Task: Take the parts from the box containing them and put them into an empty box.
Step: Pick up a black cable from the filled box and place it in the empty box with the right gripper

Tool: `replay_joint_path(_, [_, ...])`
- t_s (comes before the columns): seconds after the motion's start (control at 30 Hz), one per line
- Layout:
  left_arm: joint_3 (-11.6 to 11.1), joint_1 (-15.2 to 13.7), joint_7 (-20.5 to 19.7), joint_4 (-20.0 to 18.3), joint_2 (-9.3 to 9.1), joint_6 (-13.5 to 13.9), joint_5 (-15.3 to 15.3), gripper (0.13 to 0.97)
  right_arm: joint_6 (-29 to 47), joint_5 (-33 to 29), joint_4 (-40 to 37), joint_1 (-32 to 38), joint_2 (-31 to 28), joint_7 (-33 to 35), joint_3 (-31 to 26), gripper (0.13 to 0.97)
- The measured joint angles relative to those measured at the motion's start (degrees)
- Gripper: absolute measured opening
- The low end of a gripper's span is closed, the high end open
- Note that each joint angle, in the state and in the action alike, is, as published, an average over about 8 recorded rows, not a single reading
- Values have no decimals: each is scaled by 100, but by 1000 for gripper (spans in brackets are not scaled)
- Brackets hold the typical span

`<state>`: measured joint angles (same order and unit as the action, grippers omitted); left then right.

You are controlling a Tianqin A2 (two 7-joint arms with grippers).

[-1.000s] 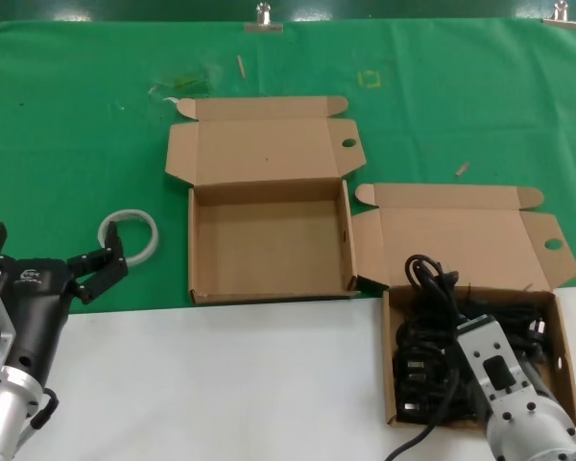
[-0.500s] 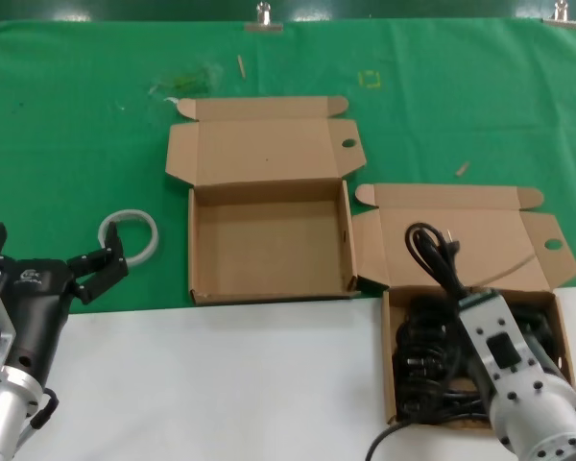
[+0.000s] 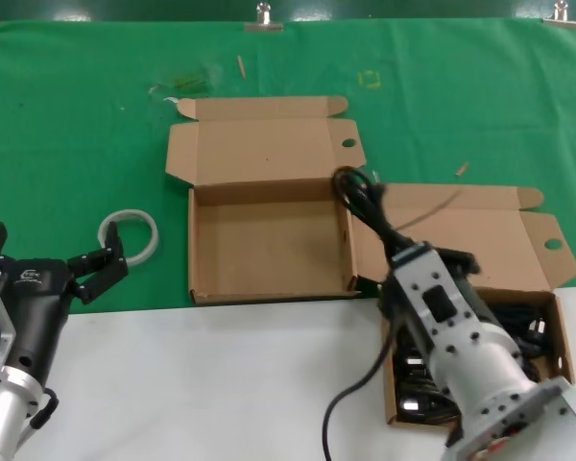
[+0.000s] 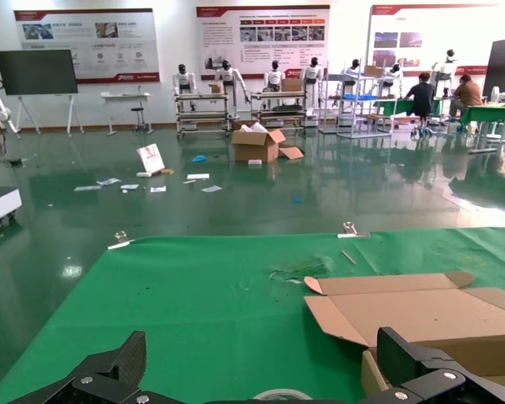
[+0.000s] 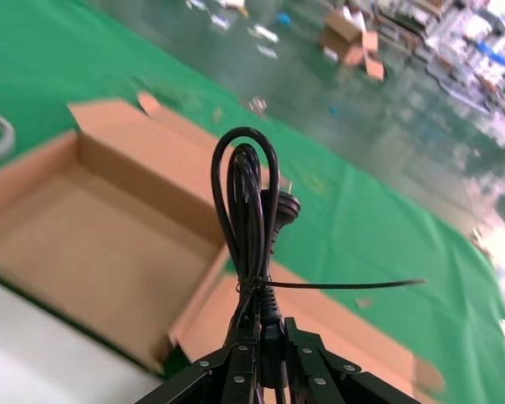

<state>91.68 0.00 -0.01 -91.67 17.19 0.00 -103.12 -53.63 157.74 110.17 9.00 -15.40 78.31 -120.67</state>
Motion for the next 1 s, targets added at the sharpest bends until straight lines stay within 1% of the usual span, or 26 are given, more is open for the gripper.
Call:
replay_joint_path(0.2, [0,0,0,0,0,0,0,965,418,0,-480,429,0,-199,-347,181])
replay_joint_path(0.53, [0,0,0,0,0,0,0,965,1134,0,-1503,1275,-2,-633,-1070,181])
replay_joint_path(1.0, [0,0,0,0,0,0,0,965,1999,0,-2766,2217,-6,-1476,-2088,181])
